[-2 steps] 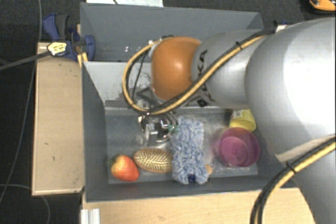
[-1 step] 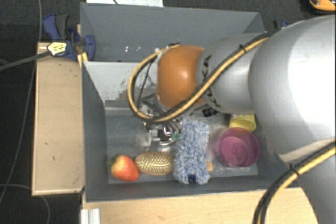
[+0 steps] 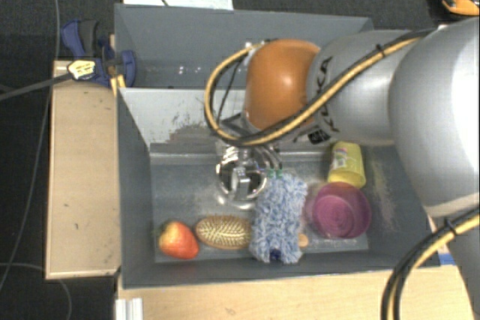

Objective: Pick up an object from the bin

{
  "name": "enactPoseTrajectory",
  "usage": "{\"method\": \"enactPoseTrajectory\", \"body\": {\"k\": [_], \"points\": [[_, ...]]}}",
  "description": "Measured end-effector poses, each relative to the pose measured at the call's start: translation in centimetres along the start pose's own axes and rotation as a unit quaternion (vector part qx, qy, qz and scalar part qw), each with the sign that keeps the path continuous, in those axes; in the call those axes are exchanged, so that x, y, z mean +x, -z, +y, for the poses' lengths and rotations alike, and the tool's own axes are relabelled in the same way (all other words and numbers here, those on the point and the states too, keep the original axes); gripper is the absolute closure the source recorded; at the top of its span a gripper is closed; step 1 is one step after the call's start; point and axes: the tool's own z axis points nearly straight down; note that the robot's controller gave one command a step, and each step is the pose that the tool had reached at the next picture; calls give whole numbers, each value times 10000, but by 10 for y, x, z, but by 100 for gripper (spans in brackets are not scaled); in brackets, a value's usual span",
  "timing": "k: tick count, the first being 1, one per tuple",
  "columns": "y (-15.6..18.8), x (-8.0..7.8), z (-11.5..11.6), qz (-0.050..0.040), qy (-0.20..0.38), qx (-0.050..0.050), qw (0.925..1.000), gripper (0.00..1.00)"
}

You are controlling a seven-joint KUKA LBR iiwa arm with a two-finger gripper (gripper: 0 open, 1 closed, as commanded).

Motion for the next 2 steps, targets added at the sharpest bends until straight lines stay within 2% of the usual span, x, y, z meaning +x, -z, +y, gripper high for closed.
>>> {"method": "enactPoseTrajectory", "body": {"k": [1,2], "points": [[-29,-5,35,-32,1005,-31,9949,0],[-30,31,-5,-25,2325,1,9726,100]]}}
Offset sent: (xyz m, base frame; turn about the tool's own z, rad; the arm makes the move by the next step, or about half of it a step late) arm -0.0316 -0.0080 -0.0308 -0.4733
